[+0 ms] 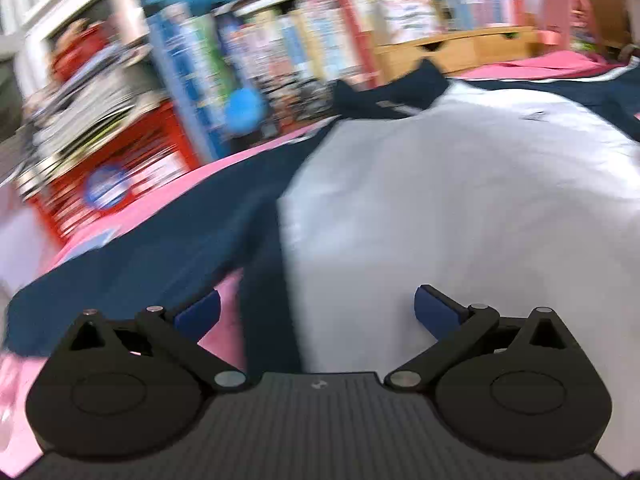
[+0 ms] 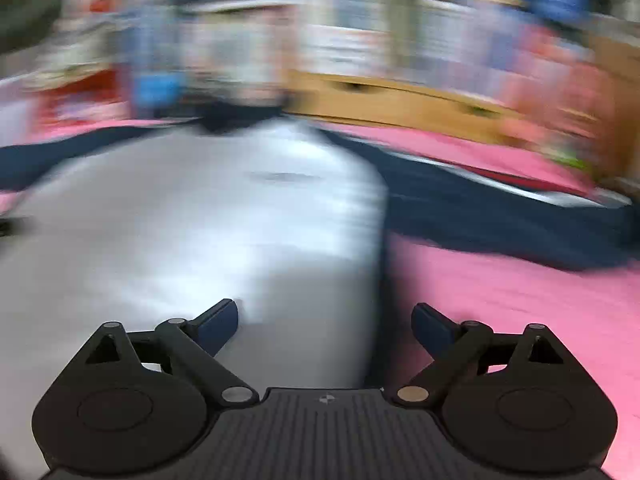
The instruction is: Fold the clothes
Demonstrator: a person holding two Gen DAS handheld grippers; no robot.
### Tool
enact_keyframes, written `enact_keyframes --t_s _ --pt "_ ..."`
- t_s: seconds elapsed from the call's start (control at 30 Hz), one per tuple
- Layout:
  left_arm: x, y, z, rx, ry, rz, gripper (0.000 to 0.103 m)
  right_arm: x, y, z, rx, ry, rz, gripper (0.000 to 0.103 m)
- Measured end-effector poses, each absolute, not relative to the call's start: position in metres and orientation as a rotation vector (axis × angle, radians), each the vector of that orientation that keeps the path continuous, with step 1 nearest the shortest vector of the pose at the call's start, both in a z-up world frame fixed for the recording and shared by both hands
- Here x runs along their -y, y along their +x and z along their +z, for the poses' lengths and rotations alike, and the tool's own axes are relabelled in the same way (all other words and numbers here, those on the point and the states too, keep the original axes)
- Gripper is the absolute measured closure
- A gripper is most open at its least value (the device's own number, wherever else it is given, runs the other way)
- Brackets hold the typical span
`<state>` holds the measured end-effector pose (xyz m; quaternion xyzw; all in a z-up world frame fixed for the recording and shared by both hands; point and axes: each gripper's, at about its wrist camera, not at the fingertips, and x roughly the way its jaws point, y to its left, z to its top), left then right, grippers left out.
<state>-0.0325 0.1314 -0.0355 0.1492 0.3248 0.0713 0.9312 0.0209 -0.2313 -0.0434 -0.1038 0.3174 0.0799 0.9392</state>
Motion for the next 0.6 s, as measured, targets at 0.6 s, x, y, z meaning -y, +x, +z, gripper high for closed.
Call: enact_keyframes --t_s 0.6 --pt "-0.089 -0.110 -0.046 -0.673 0.093 -0.163 0.000 0.147 -0.118 -0.055 -0.495 -0.539 0.860 0.000"
